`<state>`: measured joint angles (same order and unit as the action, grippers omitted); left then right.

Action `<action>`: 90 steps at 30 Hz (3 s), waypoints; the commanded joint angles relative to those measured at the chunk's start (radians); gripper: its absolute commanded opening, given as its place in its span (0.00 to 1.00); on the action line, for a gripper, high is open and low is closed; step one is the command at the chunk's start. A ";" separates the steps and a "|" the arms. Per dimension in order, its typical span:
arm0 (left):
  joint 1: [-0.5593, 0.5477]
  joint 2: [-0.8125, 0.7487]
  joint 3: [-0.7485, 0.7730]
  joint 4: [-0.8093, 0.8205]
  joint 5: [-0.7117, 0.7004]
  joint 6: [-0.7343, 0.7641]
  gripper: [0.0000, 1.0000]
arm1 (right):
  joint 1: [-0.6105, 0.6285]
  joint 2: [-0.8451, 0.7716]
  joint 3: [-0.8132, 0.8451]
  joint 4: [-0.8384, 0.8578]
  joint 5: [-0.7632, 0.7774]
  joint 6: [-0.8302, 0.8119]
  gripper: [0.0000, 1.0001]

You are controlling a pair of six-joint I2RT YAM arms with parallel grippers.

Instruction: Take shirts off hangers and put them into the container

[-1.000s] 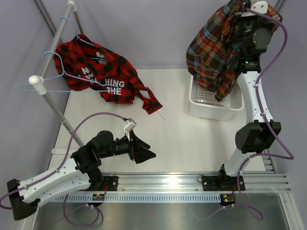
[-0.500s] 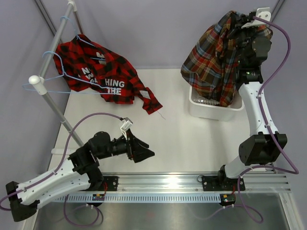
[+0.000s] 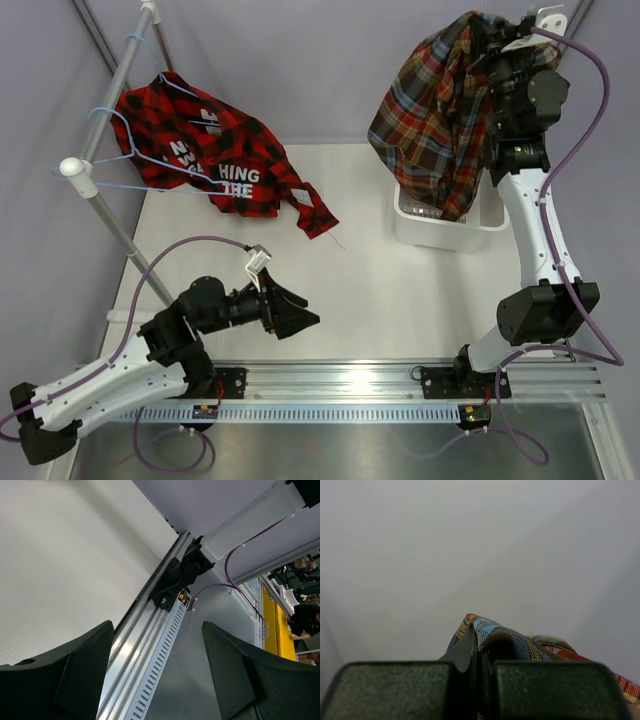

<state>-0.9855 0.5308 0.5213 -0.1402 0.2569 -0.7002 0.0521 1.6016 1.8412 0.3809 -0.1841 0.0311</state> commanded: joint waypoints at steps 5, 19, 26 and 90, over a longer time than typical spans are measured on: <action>-0.004 -0.055 0.040 -0.027 -0.019 0.002 0.76 | 0.011 -0.136 -0.276 0.105 0.169 -0.103 0.00; -0.004 -0.078 0.032 -0.035 -0.004 -0.007 0.76 | -0.005 -0.243 -0.349 0.135 0.503 -0.269 0.00; -0.004 -0.101 0.034 -0.059 -0.013 0.001 0.76 | -0.008 -0.186 -0.376 0.168 0.595 -0.364 0.00; -0.004 -0.216 0.031 -0.077 -0.063 -0.048 0.79 | 0.094 0.462 0.137 -1.123 0.370 0.284 1.00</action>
<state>-0.9855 0.3202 0.5213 -0.1978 0.2382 -0.7570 0.1326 2.1700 1.8725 -0.6876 0.1192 0.3584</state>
